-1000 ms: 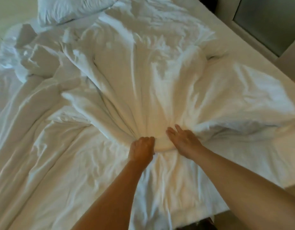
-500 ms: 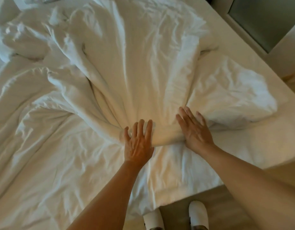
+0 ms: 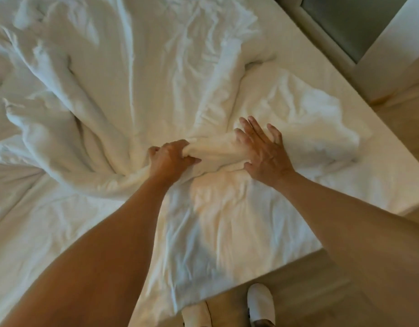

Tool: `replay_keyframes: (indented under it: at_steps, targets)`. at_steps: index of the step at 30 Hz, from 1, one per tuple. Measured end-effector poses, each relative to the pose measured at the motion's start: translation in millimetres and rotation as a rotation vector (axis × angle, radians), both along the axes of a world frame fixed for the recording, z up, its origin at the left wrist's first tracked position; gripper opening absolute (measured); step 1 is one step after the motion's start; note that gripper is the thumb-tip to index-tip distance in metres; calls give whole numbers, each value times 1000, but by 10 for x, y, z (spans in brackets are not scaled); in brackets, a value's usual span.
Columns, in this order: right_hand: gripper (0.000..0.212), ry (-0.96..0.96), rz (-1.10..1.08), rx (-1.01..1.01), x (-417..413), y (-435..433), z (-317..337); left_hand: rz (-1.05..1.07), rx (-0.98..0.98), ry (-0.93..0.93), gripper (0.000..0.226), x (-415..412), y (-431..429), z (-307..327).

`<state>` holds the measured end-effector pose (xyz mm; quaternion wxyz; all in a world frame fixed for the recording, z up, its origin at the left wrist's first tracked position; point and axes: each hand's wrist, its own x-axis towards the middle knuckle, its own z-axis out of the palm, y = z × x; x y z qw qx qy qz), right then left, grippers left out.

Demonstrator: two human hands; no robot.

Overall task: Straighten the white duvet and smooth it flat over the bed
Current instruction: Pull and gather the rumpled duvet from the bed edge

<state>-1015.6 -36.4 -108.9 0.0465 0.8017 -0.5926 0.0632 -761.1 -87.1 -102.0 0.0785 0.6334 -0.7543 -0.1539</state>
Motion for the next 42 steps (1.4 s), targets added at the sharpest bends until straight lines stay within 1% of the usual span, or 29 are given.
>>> replay_keyframes:
  at_steps: [2,4,5,6,8,9,10,12,13,14,16,17,19,20,21,23,25,27,28,29,30,31,32,33,34,36,39,40,42]
  targets:
    - [86,15,42,44,-56,-12,-47,16,58,-98,31,-60,-160,55]
    - [81,54,65,102,-99,-55,-119,11,137,-151,35,-100,-283,107]
    - [76,57,62,113,-120,-104,-154,17,140,-159,37,-131,-322,130]
    - [68,39,54,118,-134,-169,-167,27,65,-195,40,-172,-329,134]
    - [55,-28,22,139,-164,-314,-148,53,-259,-290,51,-343,-209,146]
    - [52,-49,6,168,-185,-387,-122,21,-396,-295,58,-456,-85,135]
    - [51,-61,-4,218,-212,-453,-86,-60,-454,-288,67,-573,50,106]
    - [49,-106,13,279,-265,-546,-37,-212,-376,-327,92,-733,232,-8]
    - [47,-138,31,292,-283,-571,-14,-219,-306,-361,100,-755,234,-70]
    - [44,-161,49,293,-296,-580,7,-196,-259,-378,100,-751,174,-110]
    - [42,-158,66,280,-336,-574,18,-175,-202,-362,79,-709,-44,-117]
    - [47,-132,65,273,-370,-561,9,-186,-132,-290,66,-696,-171,-57]
    - [73,-31,70,270,-422,-526,-7,-205,45,-75,45,-647,-378,139]
    - [85,12,72,263,-436,-503,-16,-218,101,-9,36,-617,-454,240]
    - [91,28,63,254,-448,-494,-21,-236,148,18,28,-591,-515,345]
    - [89,0,35,235,-444,-517,25,-248,230,51,23,-543,-611,516]
    - [77,-53,30,219,-444,-578,110,-192,297,124,39,-540,-669,653]
    - [69,-118,39,256,-469,-612,216,-84,329,196,54,-598,-658,787]
    - [66,-148,41,288,-488,-606,265,-52,299,144,54,-646,-626,825]
    - [63,-173,28,325,-508,-589,318,-81,217,-4,57,-695,-558,832]
    - [61,-190,2,360,-523,-563,364,-139,127,-171,71,-752,-438,812]
    - [60,-189,-22,404,-527,-526,404,-203,44,-270,93,-819,-269,762]
    - [60,-172,-30,440,-518,-484,423,-265,-9,-311,112,-894,-78,678]
    - [61,-147,-22,467,-500,-441,424,-319,-42,-344,124,-969,106,571]
    - [63,-127,-5,481,-478,-402,394,-358,-57,-381,129,-1035,266,438]
    - [64,-115,25,479,-453,-319,329,-338,-92,-426,124,-1093,418,169]
    - [70,-70,6,408,-535,-218,200,-113,-150,-377,101,-1080,332,71]
    - [74,-32,-14,361,-609,-197,139,-90,-154,-373,94,-1080,286,69]
    - [79,11,-92,265,-806,-176,-20,-130,-129,-323,83,-1078,227,56]
